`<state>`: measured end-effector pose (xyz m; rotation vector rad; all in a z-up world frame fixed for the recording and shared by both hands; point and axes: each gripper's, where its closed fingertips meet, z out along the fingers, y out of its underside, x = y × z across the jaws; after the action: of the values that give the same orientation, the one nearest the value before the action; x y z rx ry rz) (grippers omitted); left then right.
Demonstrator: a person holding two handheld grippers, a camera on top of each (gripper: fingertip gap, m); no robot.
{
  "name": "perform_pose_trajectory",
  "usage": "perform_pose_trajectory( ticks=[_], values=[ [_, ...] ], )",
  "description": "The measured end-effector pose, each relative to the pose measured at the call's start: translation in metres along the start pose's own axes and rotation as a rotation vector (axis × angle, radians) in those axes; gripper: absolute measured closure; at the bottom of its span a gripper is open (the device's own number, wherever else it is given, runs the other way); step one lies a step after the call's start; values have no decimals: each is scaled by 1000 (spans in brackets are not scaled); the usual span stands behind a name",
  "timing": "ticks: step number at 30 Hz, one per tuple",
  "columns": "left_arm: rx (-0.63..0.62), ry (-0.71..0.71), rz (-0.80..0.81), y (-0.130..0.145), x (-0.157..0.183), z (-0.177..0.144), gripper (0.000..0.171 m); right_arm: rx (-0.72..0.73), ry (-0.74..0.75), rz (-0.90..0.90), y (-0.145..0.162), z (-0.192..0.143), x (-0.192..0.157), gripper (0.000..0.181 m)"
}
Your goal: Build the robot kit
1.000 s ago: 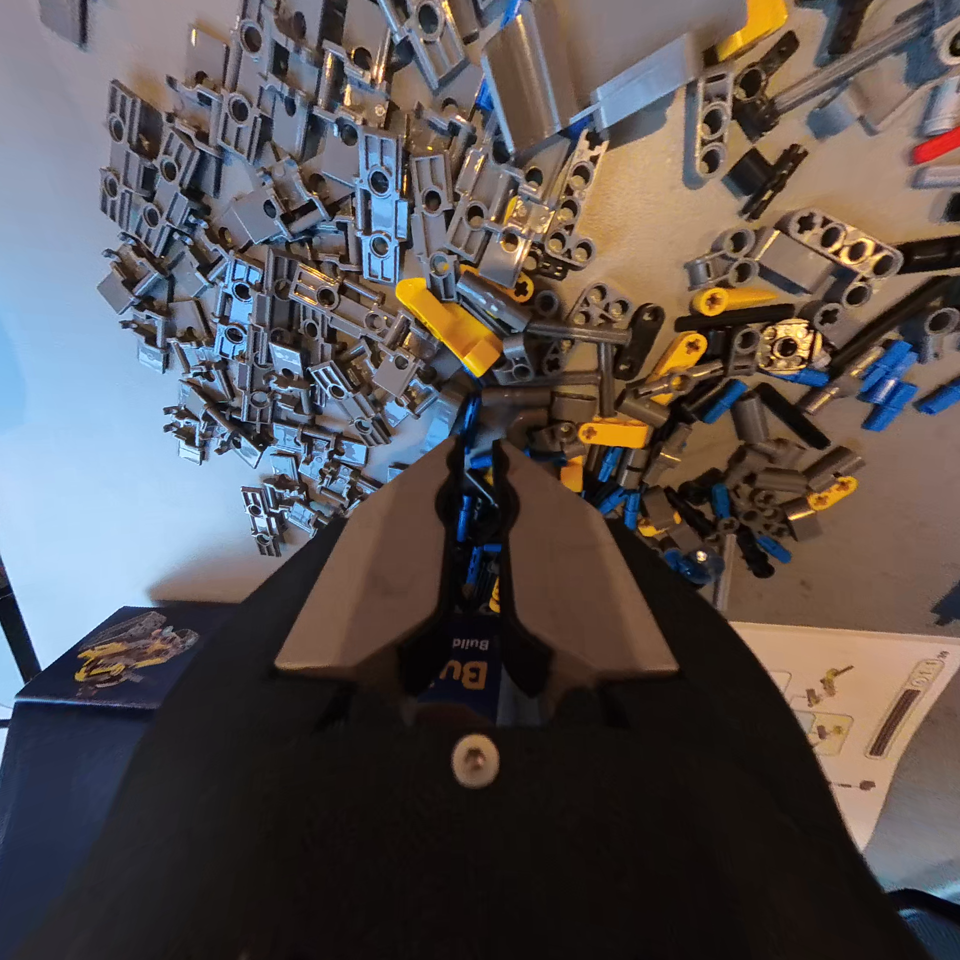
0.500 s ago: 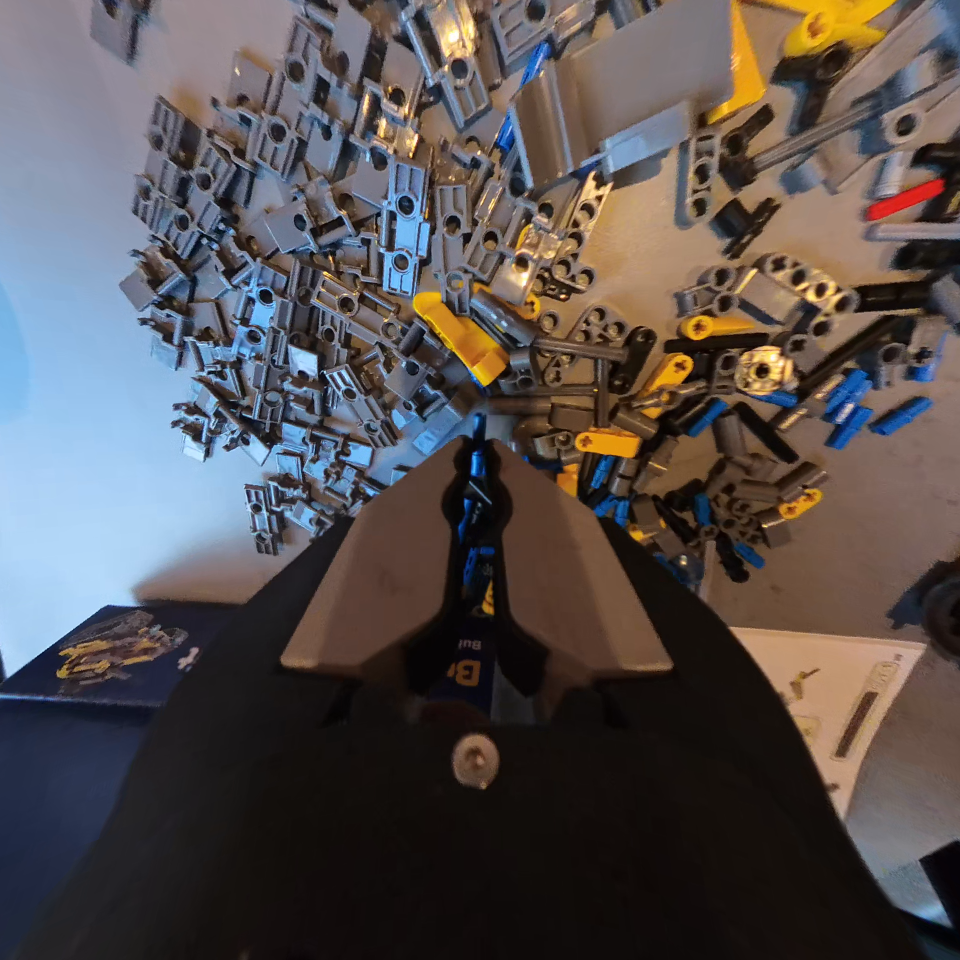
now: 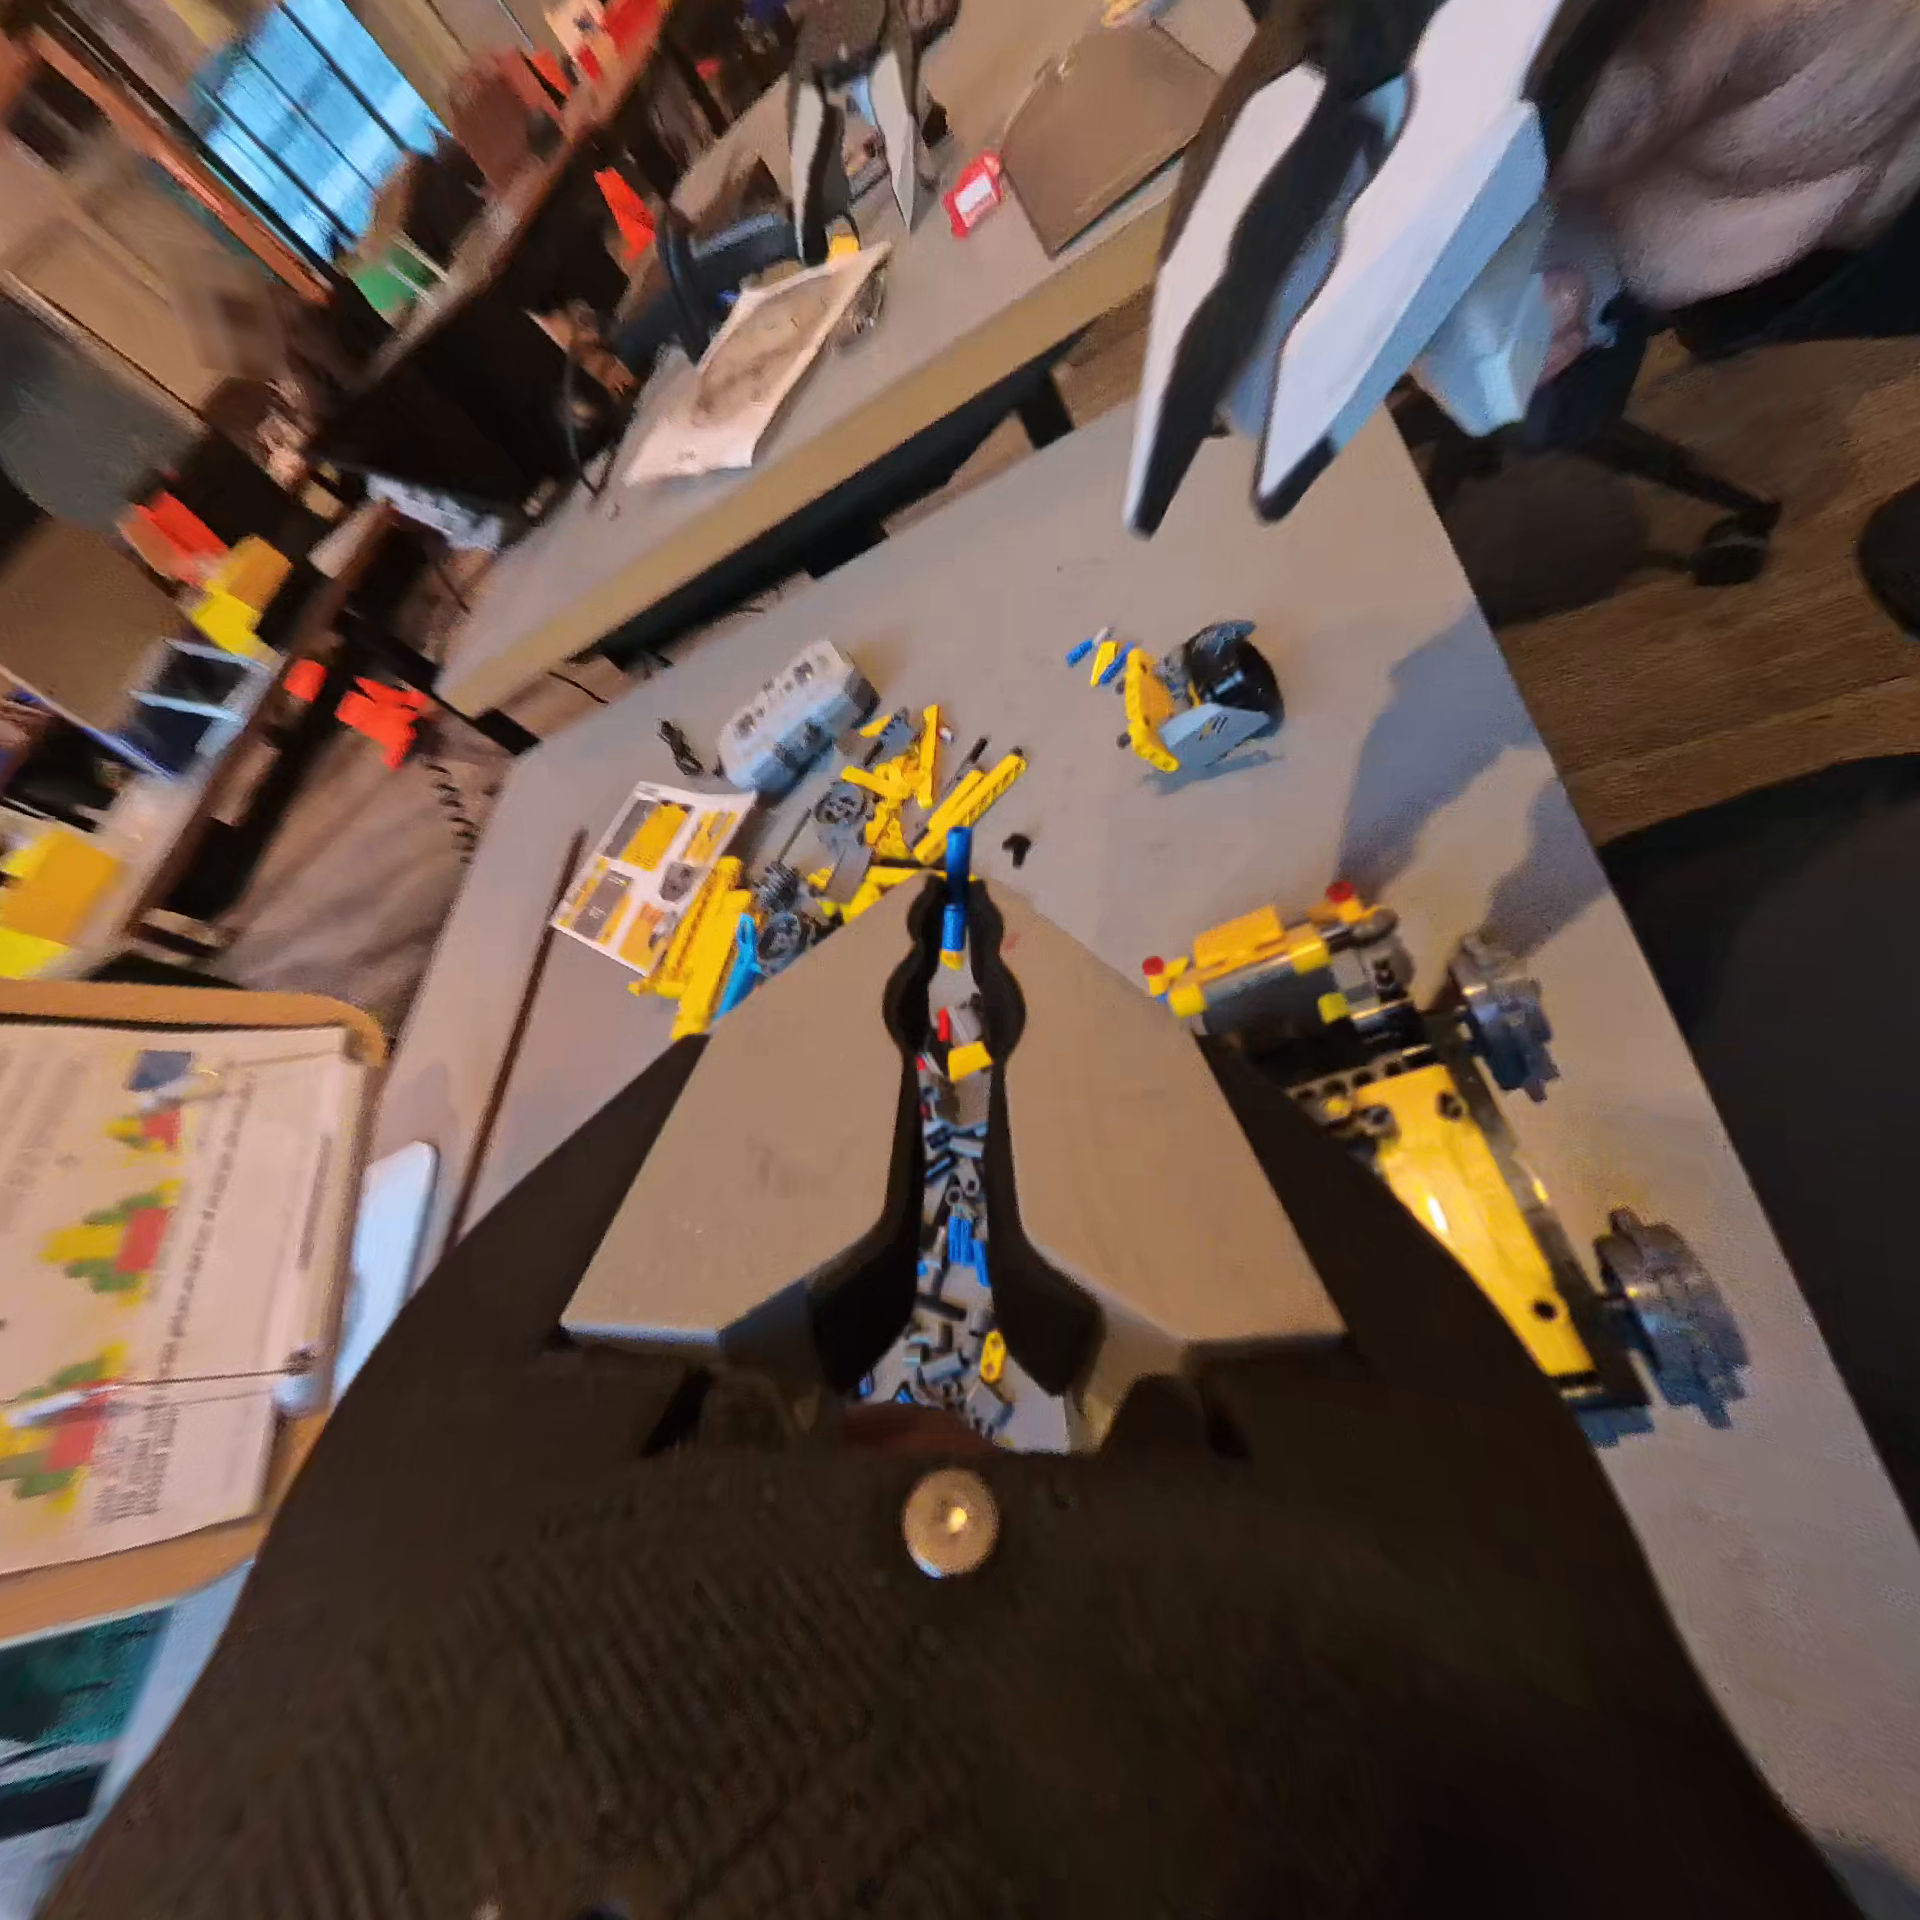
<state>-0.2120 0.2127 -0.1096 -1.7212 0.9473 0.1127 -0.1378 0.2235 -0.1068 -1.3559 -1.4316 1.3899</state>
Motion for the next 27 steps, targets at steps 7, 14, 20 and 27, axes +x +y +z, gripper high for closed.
perform_pose_trajectory(
  ticks=[7,14,20,27],
  values=[
    [30,-140,202,-39,43,-7,170,17,-41,-80,-16,20,-42,157],
    [66,-156,192,-45,52,-16,169,-3,-32,-111,-11,28,-52,170],
    [55,-152,192,-39,56,-10,169,-12,-48,-90,-5,33,-52,173],
    [64,-164,171,-35,49,-9,169,-18,-36,-87,-2,37,-45,176]
  ],
)
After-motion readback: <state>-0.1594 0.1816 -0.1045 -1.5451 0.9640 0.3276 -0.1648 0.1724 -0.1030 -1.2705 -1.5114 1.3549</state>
